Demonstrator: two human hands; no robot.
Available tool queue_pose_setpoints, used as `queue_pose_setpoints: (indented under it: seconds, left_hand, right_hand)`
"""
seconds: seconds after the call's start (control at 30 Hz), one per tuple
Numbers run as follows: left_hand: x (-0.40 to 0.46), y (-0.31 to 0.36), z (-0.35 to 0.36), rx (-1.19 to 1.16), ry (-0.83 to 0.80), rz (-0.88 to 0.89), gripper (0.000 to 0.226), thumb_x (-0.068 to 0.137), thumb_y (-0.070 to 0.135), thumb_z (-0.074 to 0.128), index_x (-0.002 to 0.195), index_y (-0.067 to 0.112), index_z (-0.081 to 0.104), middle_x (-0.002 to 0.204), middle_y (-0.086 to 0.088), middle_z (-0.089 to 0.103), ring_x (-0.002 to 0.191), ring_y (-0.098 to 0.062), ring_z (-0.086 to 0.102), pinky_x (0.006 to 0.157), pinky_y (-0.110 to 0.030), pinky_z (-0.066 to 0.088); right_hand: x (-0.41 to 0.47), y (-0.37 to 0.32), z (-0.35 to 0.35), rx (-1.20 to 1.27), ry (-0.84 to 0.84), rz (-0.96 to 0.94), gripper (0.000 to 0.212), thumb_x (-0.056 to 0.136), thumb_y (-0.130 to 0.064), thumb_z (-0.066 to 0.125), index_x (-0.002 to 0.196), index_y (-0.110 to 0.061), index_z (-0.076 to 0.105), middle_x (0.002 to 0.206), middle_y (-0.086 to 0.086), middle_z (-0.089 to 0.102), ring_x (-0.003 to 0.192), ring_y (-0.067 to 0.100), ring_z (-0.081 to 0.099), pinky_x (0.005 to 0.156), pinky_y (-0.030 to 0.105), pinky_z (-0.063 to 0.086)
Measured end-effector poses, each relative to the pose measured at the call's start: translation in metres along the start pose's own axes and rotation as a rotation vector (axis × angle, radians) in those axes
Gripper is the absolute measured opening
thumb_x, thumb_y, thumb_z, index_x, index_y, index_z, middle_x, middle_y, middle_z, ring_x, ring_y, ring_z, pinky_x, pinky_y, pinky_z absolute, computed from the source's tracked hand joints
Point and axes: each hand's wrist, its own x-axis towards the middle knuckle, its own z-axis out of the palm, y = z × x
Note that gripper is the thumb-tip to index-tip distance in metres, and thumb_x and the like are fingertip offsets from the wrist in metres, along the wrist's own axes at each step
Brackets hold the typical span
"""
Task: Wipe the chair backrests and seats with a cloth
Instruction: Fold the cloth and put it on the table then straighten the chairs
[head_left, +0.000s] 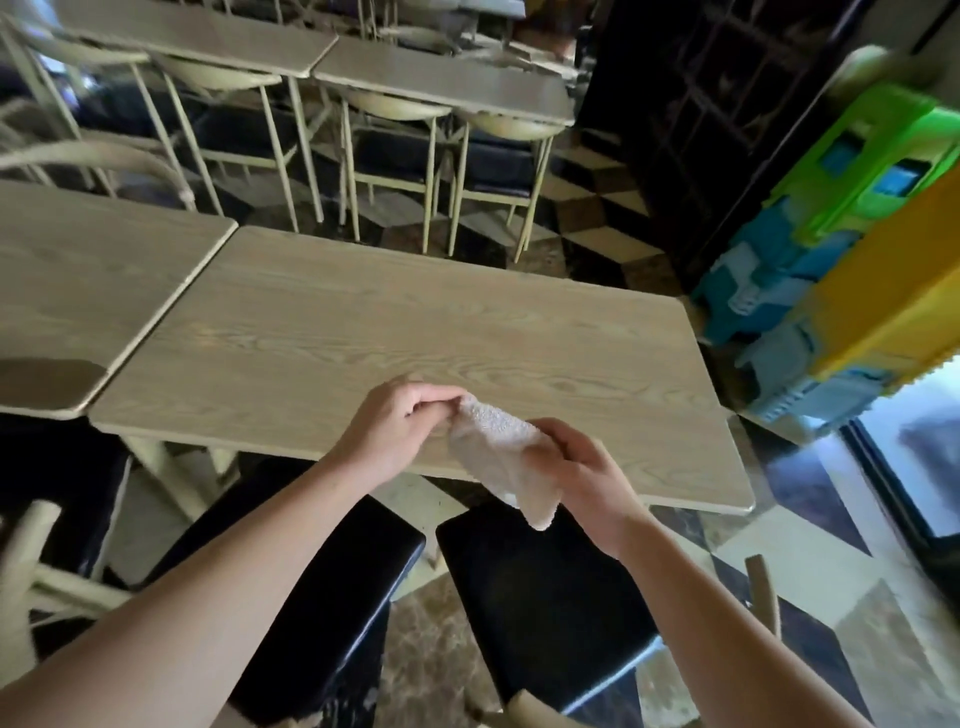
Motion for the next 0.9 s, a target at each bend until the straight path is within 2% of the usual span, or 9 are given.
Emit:
queue_pose_setpoints:
  seconds: [0.13, 0.2, 0.27, 0.37, 0.47, 0.57, 0.67, 0.8, 0.9]
  left_hand:
    - [-0.004, 0.015, 0.012, -0.150, 0.013, -0.156, 0.034, 0.095, 0.022, 0.061, 0.104, 0.053, 0.071, 0.099, 0.027, 0.072, 0.086, 0.004, 0.068, 0.078, -0.018, 0.055]
    - [-0.007, 0.024, 0.018, -0.306, 0.075, -0.284, 0.021, 0.090, 0.021, 0.072, 0.104, 0.036, 0.072, 0.104, 0.011, 0.076, 0.090, -0.007, 0.072, 0.080, -0.025, 0.056]
    - [-0.008, 0.029, 0.021, -0.397, 0.073, -0.398, 0.010, 0.088, 0.025, 0.078, 0.091, 0.019, 0.071, 0.091, -0.004, 0.078, 0.077, -0.018, 0.072, 0.068, -0.026, 0.052]
    - [-0.018, 0.038, 0.023, -0.418, -0.082, -0.518, 0.040, 0.092, 0.053, 0.067, 0.082, 0.015, 0.072, 0.066, 0.003, 0.068, 0.063, -0.015, 0.054, 0.059, -0.028, 0.037]
    - [-0.022, 0.050, 0.026, -0.483, -0.129, -0.609, 0.070, 0.073, 0.078, 0.070, 0.097, 0.013, 0.076, 0.078, 0.000, 0.070, 0.071, -0.017, 0.058, 0.071, -0.033, 0.047]
    - [-0.019, 0.058, 0.032, -0.502, -0.090, -0.615, 0.061, 0.060, 0.062, 0.085, 0.105, 0.021, 0.081, 0.109, 0.000, 0.077, 0.103, -0.023, 0.069, 0.090, -0.040, 0.056]
    - [-0.013, 0.067, 0.030, -0.604, -0.019, -0.692, 0.026, 0.070, 0.037, 0.081, 0.091, 0.021, 0.075, 0.105, -0.007, 0.074, 0.094, -0.027, 0.068, 0.091, -0.041, 0.048]
    - [-0.007, 0.061, 0.023, -0.659, 0.001, -0.669, 0.023, 0.091, 0.025, 0.071, 0.111, 0.013, 0.072, 0.106, -0.011, 0.079, 0.086, -0.028, 0.077, 0.072, -0.034, 0.058]
    - [-0.013, 0.053, 0.021, -0.810, -0.025, -0.650, 0.029, 0.094, 0.021, 0.068, 0.123, 0.018, 0.069, 0.111, -0.012, 0.077, 0.092, -0.027, 0.077, 0.074, -0.039, 0.060]
  right_hand:
    - [-0.006, -0.013, 0.002, -0.085, 0.053, -0.096, 0.031, 0.097, 0.001, 0.053, 0.111, -0.018, 0.073, 0.093, -0.002, 0.075, 0.085, 0.007, 0.067, 0.073, 0.017, 0.052]
    - [-0.011, -0.019, 0.000, -0.088, 0.051, -0.105, 0.035, 0.097, 0.004, 0.050, 0.109, -0.019, 0.074, 0.092, -0.005, 0.075, 0.083, 0.005, 0.067, 0.071, 0.018, 0.053]
    - [-0.013, -0.020, -0.001, -0.103, 0.077, -0.110, 0.036, 0.096, 0.003, 0.050, 0.105, -0.021, 0.074, 0.082, -0.012, 0.073, 0.075, 0.002, 0.065, 0.066, 0.014, 0.050]
    - [-0.015, -0.018, -0.004, -0.120, 0.157, -0.106, 0.039, 0.096, -0.001, 0.053, 0.095, -0.034, 0.072, 0.065, -0.018, 0.066, 0.060, 0.003, 0.055, 0.053, 0.013, 0.041]
    - [-0.017, -0.016, -0.003, -0.133, 0.185, -0.106, 0.039, 0.097, -0.005, 0.054, 0.093, -0.040, 0.070, 0.071, -0.013, 0.068, 0.061, 0.010, 0.054, 0.053, 0.020, 0.043]
    - [-0.015, -0.021, -0.002, -0.163, 0.160, -0.118, 0.031, 0.096, -0.016, 0.056, 0.094, -0.044, 0.069, 0.086, -0.014, 0.074, 0.073, 0.001, 0.064, 0.064, 0.013, 0.049]
    - [-0.017, -0.020, -0.012, -0.047, 0.106, 0.016, 0.008, 0.099, -0.041, 0.061, 0.103, -0.039, 0.068, 0.105, -0.013, 0.074, 0.096, 0.008, 0.068, 0.078, 0.020, 0.055]
    - [-0.014, 0.013, -0.018, 0.258, 0.001, 0.496, 0.065, 0.100, -0.069, 0.042, 0.120, -0.013, 0.068, 0.124, 0.007, 0.071, 0.118, 0.026, 0.064, 0.106, 0.048, 0.048]
    - [-0.015, 0.030, -0.006, 0.570, -0.195, 0.615, 0.104, 0.091, -0.084, 0.032, 0.137, 0.006, 0.055, 0.136, 0.022, 0.064, 0.126, 0.036, 0.061, 0.114, 0.054, 0.038]
